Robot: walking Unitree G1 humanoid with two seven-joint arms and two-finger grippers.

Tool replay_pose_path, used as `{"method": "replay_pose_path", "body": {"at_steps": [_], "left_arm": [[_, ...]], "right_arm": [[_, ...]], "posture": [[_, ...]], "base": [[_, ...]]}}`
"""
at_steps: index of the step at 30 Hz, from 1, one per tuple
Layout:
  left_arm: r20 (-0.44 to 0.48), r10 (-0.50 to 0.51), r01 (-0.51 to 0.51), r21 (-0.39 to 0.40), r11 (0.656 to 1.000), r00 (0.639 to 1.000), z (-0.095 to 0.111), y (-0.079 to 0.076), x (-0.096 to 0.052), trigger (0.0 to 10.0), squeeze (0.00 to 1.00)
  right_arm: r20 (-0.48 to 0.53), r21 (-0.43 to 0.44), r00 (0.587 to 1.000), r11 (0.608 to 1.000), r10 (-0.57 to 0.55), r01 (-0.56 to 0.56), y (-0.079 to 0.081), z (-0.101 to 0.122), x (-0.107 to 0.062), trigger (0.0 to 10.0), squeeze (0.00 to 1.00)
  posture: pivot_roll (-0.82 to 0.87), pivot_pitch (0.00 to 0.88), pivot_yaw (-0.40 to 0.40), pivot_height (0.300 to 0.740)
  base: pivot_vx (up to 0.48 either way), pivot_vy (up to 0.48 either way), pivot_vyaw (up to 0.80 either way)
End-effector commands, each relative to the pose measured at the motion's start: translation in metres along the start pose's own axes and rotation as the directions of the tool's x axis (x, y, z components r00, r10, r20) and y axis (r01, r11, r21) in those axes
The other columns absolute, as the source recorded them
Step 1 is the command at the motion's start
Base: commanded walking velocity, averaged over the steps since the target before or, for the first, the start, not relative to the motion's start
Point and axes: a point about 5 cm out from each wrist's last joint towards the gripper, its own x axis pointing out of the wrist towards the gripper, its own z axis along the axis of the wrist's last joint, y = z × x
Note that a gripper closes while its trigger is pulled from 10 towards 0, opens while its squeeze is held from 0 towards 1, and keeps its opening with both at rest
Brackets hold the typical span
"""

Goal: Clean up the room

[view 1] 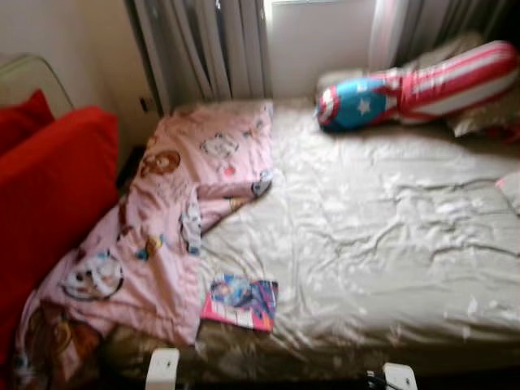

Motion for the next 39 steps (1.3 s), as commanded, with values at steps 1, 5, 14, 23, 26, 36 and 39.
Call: {"method": "replay_pose_path", "body": {"at_steps": [1, 5, 14, 23, 26, 36, 39], "left_arm": [[-0.026, 0.02, -0.02, 0.005, 1.0, 0.999, -0.005, 0.008, -0.001, 10.0, 0.0], [-0.029, 0.016, -0.016, 0.004, 1.0, 0.999, -0.004, 0.002, -0.001, 10.0, 0.0], [-0.023, 0.005, -0.004, 0.006, 1.0, 1.0, -0.002, -0.011, 0.001, 10.0, 0.0], [-0.016, -0.012, 0.012, -0.008, 1.0, 1.0, -0.002, -0.02, 0.001, 10.0, 0.0], [-0.019, -0.019, 0.019, -0.012, 1.0, 1.0, -0.002, -0.021, 0.001, 10.0, 0.0], [-0.011, -0.015, 0.015, -0.014, 1.0, 1.0, 0.0, -0.011, 0.001, 10.0, 0.0], [-0.009, -0.017, 0.017, -0.014, 1.0, 1.0, 0.0, -0.011, 0.001, 10.0, 0.0]], "right_arm": [[0.007, 0.004, 1.0, 1.0, 0.016, -0.016, 0.008, 0.003, 0.001, 10.0, 0.0], [0.006, 0.004, 1.0, 1.0, 0.015, -0.015, 0.007, 0.003, 0.001, 10.0, 0.0], [0.005, 0.001, 1.0, 1.0, 0.016, -0.016, 0.006, 0.003, 0.001, 10.0, 0.0], [0.006, -0.001, 1.0, 1.0, 0.016, -0.016, 0.006, 0.004, 0.001, 10.0, 0.0], [0.006, 0.0, 1.0, 1.0, 0.015, -0.015, 0.006, 0.004, 0.002, 10.0, 0.0], [0.007, -0.005, 1.0, 1.0, 0.015, -0.015, 0.006, 0.005, 0.002, 10.0, 0.0], [0.006, -0.01, 1.0, 1.0, 0.016, -0.016, 0.006, 0.005, 0.002, 10.0, 0.0]], "posture": [[-0.04, 0.0, -0.001, 0.74], [-0.04, 0.0, -0.003, 0.74], [-0.04, 0.0, -0.007, 0.74], [-0.04, 0.0, -0.011, 0.74], [-0.04, 0.0, -0.011, 0.74], [-0.04, 0.0, -0.014, 0.74], [-0.04, 0.0, -0.014, 0.74]], "base": [[0.0, 0.472, 0.0], [0.0, 0.446, 0.0], [0.0, 0.035, 0.0], [0.0, 0.0, 0.0], [0.0, 0.0, 0.0], [0.0, 0.0, 0.0], [0.0, 0.0, 0.0]]}}
